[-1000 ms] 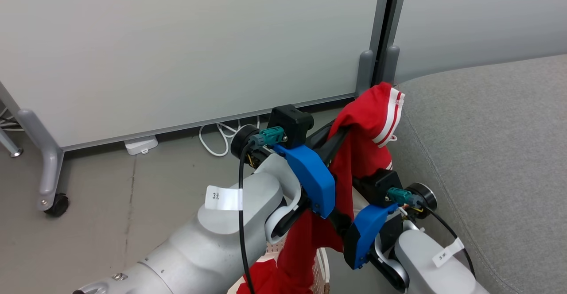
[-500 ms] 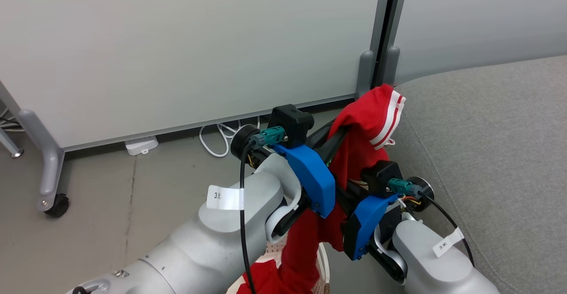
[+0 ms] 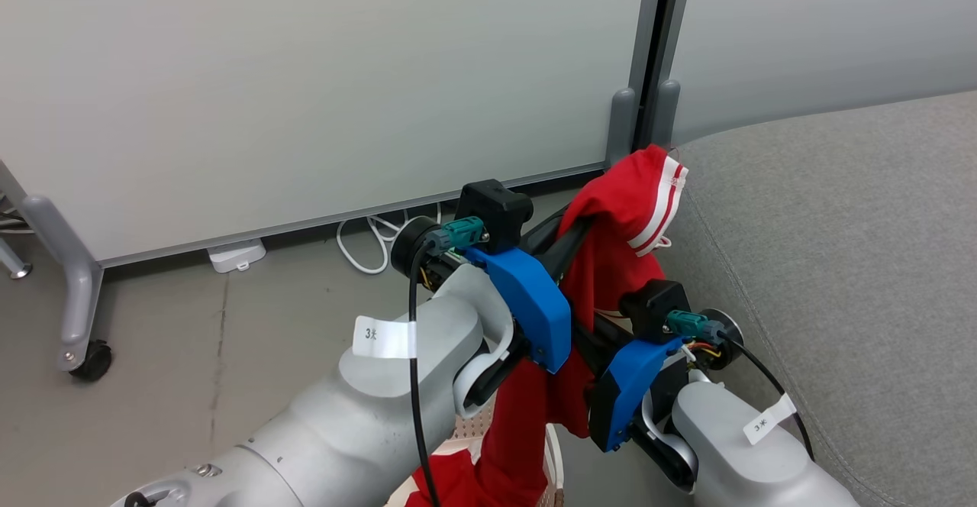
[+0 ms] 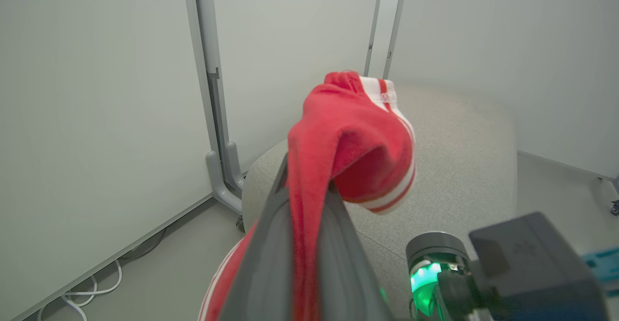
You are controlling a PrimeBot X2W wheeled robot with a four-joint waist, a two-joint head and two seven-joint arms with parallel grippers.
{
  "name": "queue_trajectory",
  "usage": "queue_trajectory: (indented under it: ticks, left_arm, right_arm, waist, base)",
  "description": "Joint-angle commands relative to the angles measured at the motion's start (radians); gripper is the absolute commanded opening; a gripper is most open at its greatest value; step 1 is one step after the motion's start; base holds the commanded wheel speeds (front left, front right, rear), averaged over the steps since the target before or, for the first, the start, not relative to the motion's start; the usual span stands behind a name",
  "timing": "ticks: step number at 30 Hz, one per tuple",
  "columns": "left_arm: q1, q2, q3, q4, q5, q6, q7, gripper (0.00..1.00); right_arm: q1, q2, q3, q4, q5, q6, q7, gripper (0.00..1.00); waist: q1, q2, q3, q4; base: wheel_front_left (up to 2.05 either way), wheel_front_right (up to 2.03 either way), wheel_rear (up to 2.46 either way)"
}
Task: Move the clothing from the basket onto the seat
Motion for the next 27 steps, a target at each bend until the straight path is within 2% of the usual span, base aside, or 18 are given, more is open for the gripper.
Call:
queue_trajectory:
  ticks: [1, 8, 9, 10, 11, 12, 21, 25, 27]
  left_arm:
    - [-0.016, 0.000, -0.002, 0.002, -0.006, 0.005, -0.006, 0.00]
    - [-0.018, 0.000, -0.011, 0.011, -0.013, 0.002, -0.008, 0.00]
    - [-0.017, 0.000, -0.012, 0.014, -0.013, 0.004, -0.008, 0.08]
    - [-0.017, 0.000, -0.013, 0.017, -0.014, 0.006, -0.008, 0.33]
    - [-0.017, 0.000, -0.014, 0.020, -0.013, 0.007, -0.009, 0.69]
    - [-0.016, 0.000, -0.015, 0.022, -0.013, 0.007, -0.009, 1.00]
    - [-0.011, 0.000, -0.017, 0.033, -0.015, 0.018, -0.011, 1.00]
    - [0.001, 0.000, 0.002, 0.040, 0.004, 0.027, -0.016, 1.00]
    - [0.020, 0.007, 0.042, 0.031, 0.036, 0.042, -0.017, 1.00]
  right_arm:
    - [-0.012, 0.002, 0.004, 0.006, 0.009, 0.000, -0.007, 0.00]
    - [-0.020, -0.002, 0.023, 0.021, 0.031, 0.000, -0.018, 0.00]
    - [-0.022, -0.002, 0.023, 0.023, 0.034, 0.000, -0.020, 0.00]
    - [-0.023, -0.002, 0.023, 0.025, 0.036, 0.000, -0.019, 0.00]
    - [-0.023, -0.002, 0.024, 0.027, 0.038, 0.000, -0.021, 0.00]
    - [-0.023, -0.002, 0.025, 0.029, 0.042, 0.000, -0.023, 0.00]
    - [-0.033, -0.004, 0.031, 0.040, 0.055, 0.000, -0.030, 0.00]
    - [-0.035, -0.015, 0.030, 0.038, 0.055, 0.000, -0.032, 0.00]
    - [-0.035, -0.020, 0.022, 0.034, 0.057, 0.000, -0.032, 0.00]
  waist:
    - [0.0000, 0.0000, 0.000, -0.001]
    - [0.0000, 0.0000, -0.001, -0.002]
    - [0.0000, 0.0000, -0.001, -0.001]
    - [0.0000, 0.0000, -0.002, -0.001]
    - [0.0000, 0.0000, -0.002, -0.001]
    - [0.0000, 0.0000, -0.002, 0.000]
    - [0.0000, 0.0000, -0.001, 0.003]
    - [0.0000, 0.0000, -0.001, 0.006]
    - [0.0000, 0.0000, 0.000, 0.009]
  base:
    - [0.00, 0.00, 0.00]
    - [0.00, 0.00, 0.00]
    - [0.00, 0.00, 0.00]
    - [0.00, 0.00, 0.00]
    - [0.00, 0.00, 0.00]
    - [0.00, 0.00, 0.00]
    - [0.00, 0.00, 0.00]
    - [0.00, 0.00, 0.00]
    - [0.00, 0.00, 0.00]
